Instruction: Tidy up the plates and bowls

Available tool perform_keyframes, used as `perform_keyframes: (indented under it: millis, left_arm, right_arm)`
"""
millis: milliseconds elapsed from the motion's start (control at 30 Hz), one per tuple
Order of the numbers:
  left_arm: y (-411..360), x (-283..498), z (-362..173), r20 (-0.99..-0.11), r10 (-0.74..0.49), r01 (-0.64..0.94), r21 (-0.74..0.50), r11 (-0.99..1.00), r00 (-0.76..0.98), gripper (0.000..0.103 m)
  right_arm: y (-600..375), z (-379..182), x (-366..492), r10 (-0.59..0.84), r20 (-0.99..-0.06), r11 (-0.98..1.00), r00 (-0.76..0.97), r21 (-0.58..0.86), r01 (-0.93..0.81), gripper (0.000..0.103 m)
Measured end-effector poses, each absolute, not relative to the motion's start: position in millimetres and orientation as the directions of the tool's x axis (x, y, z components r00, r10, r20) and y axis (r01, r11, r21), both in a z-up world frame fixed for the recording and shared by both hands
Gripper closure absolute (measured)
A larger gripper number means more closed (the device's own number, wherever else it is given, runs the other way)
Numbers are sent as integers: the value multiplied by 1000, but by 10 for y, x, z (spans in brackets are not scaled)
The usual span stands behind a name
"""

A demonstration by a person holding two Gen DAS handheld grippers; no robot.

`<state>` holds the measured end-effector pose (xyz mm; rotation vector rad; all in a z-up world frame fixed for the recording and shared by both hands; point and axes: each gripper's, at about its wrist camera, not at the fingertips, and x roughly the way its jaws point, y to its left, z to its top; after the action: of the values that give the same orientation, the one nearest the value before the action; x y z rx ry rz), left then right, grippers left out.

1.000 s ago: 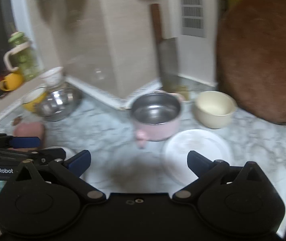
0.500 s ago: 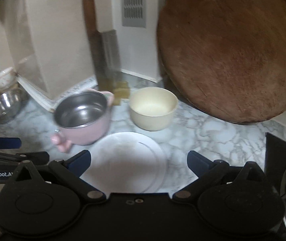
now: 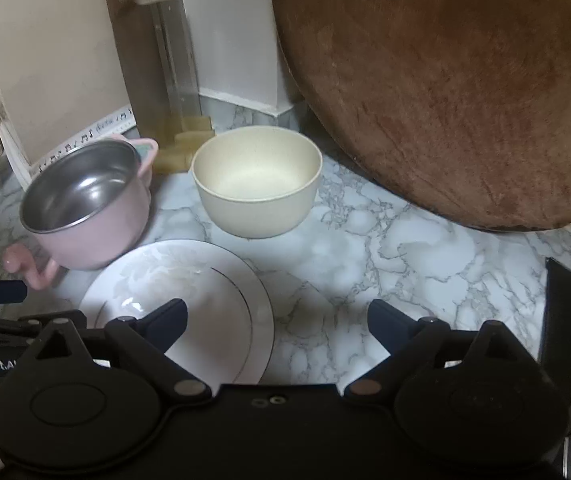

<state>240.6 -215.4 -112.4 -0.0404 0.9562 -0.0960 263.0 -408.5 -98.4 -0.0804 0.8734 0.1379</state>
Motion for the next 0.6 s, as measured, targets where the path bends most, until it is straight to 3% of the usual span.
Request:
perform_keyframes:
  millis: [267,367,533,600]
  left_arm:
    - [-2201,2473,-1241,-822,-98,49,-86,995,560,25]
    - [-2208,2495,-1274,-829,-118,34,-119,992,547,26]
    - [-2198,2509,-1301,-836,-145,20,-159,987,529,46]
    - [-2179,2523,-1298,-836,-160,15,-178,984,525,56]
  right_arm:
    - [-4128,-1100,2698,139,-802,981,581,31,-192,13]
    - [-4125,-1159,2720,134,-815,983,563,36,-182,25]
    - [-4157,-1216,2734,166,-825,981,541,80,-178,39]
    - [-4154,-1224,2740,171,-827,980,535,90,-176,49]
